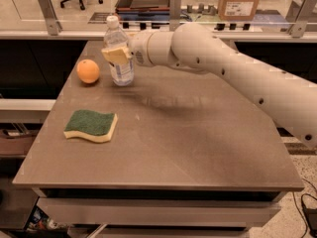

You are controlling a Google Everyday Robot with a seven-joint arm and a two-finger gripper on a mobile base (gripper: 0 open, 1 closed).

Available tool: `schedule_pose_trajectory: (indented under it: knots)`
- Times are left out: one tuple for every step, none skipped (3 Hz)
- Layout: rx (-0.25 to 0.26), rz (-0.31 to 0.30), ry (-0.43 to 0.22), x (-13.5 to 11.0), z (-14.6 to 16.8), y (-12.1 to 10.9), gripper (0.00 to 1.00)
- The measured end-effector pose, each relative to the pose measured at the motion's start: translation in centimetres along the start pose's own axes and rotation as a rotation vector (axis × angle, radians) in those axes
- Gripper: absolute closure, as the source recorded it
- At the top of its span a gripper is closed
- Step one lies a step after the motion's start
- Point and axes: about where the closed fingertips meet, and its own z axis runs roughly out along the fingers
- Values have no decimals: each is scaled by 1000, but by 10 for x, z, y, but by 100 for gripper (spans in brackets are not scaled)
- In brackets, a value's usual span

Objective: Move blue plastic bottle near orange

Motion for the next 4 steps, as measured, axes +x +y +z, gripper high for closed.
schedule_pose_trajectory:
  knots:
    - [-3, 0, 0, 0, 1, 2, 36]
    - [-7, -1, 0, -1, 3, 4, 12]
    - [-10, -1, -1, -1, 4, 5, 0]
    - [-10, -1, -1, -1, 4, 5, 0]
